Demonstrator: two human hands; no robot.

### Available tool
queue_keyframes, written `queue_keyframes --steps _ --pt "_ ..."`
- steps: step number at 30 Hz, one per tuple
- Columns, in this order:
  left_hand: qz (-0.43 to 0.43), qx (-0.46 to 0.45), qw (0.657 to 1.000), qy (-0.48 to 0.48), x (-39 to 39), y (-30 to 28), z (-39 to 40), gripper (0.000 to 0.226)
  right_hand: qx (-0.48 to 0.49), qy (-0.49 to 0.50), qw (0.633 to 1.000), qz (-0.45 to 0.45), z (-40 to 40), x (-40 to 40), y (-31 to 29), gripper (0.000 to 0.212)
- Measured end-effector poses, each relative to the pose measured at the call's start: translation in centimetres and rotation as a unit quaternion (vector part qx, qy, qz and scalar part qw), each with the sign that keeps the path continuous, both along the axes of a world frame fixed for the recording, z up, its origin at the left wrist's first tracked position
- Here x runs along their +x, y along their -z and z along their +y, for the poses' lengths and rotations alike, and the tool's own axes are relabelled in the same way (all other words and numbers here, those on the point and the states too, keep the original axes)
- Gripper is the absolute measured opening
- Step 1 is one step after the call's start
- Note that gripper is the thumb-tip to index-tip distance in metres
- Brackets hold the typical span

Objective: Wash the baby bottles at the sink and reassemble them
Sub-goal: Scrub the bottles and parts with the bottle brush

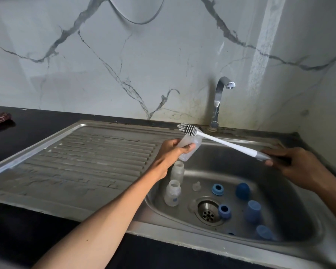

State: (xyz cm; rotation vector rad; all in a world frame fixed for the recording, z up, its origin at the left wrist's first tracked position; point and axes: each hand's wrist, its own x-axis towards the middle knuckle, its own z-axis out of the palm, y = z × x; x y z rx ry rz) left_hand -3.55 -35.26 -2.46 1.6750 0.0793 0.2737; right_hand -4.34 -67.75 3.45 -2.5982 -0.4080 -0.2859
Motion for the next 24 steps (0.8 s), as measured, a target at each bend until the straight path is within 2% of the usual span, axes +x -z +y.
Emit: queue_keyframes --steps 2,5,10,13,19,24 --pt "0.004 0.003 1.0 -0.031 0.1 0.0 0.3 0.026 -0.006 -0.004 1.0 0.008 0.0 0.0 -0.1 0.038" --pt "-0.01 -0.04 0.997 -0.065 0.2 0.0 1.8 0.025 -0.008 0.007 1.0 0.007 0.0 0.0 0.0 0.038" --pt "0.006 -0.003 1.0 0.0 0.1 0.6 1.2 0.03 -0.014 -0.003 1.0 0.002 1.1 -0.2 0.6 0.034" --pt "0.003 0.049 0.999 -0.008 0.3 0.5 0.5 0.035 -0.007 0.0 1.0 0.01 1.0 -0.3 0.4 0.036" --pt "-0.004 0.03 1.0 -0.007 0.2 0.5 0.8 0.034 0.007 0.01 1.0 -0.011 0.7 -0.5 -0.1 0.038" --pt "-0.022 0.02 0.999 -0.016 0.5 0.6 1.0 0.021 0.002 0.001 1.0 0.03 0.1 0.1 0.1 0.038"
